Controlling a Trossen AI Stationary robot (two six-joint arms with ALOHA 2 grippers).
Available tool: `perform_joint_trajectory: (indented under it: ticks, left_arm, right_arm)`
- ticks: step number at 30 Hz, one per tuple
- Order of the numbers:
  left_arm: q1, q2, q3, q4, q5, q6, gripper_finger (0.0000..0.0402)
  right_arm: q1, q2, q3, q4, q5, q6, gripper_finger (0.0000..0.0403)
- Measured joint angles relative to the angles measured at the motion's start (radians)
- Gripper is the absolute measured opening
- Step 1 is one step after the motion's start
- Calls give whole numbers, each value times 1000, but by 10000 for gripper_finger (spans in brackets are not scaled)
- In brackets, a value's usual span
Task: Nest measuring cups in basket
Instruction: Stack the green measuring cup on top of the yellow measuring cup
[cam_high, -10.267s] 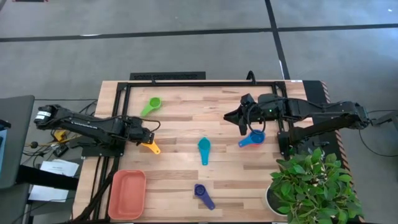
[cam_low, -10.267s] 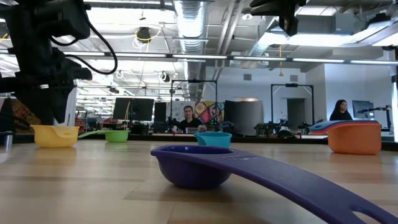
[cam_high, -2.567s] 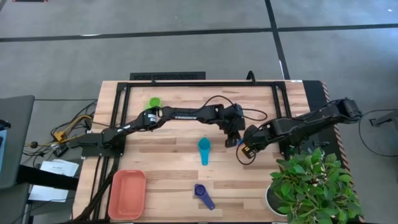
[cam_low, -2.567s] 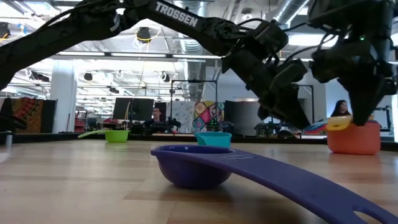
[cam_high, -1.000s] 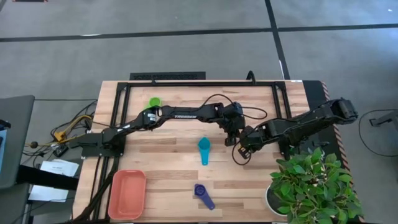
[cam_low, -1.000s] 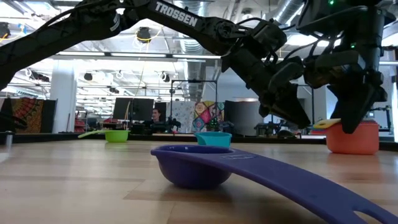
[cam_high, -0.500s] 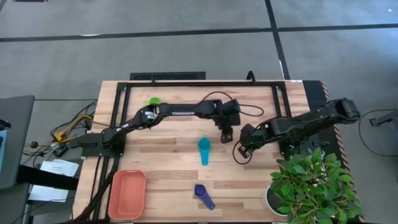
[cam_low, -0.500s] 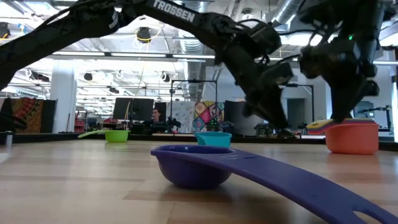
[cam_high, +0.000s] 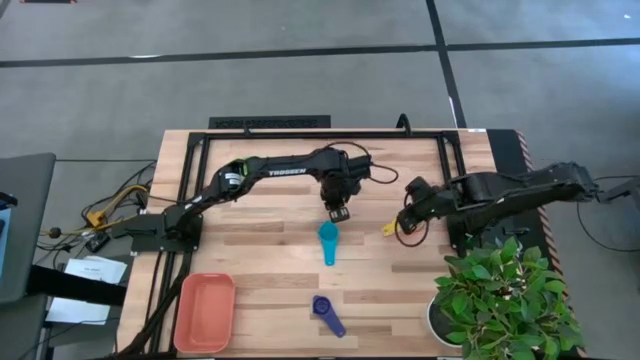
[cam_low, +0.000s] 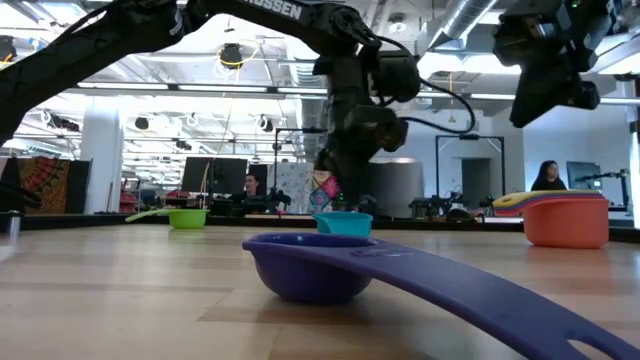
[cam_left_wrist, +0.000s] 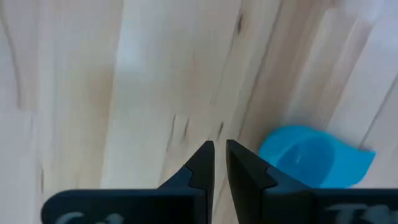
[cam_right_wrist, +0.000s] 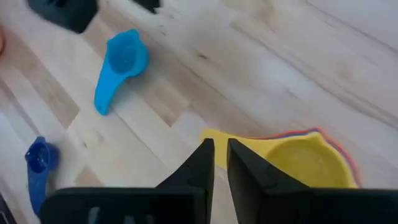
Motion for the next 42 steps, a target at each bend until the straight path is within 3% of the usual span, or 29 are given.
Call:
perform_joint_trajectory:
  ticks: [11,19,25,31,34,39,42]
  left_arm:
    - [16,-125,0,-27,-81,66,27]
    - [71,-145,0,-18,-7,85,27]
    - [8,-155,0,-13,55,96,27]
    - [-47,-251,-7,61,-16,85,14]
    - [-46,-348,-164,163,-25,77,3]
    - [-23,-649,-742,620,-12,-92,3]
    - [-17,-812,-1018,827,-60,-242,4]
  right_arm:
    - [9,-103,0,-121,34,70,119]
    - [10,-82,0,-107,84,86,145]
    - [6,-59,0,-84,114,21,155]
    - [-32,-61,-1,-39,110,-79,149]
    - [-59,-68,0,14,106,-155,142]
    - [-98,-78,0,46,76,-210,129]
    - [-101,-80,0,53,75,-231,124]
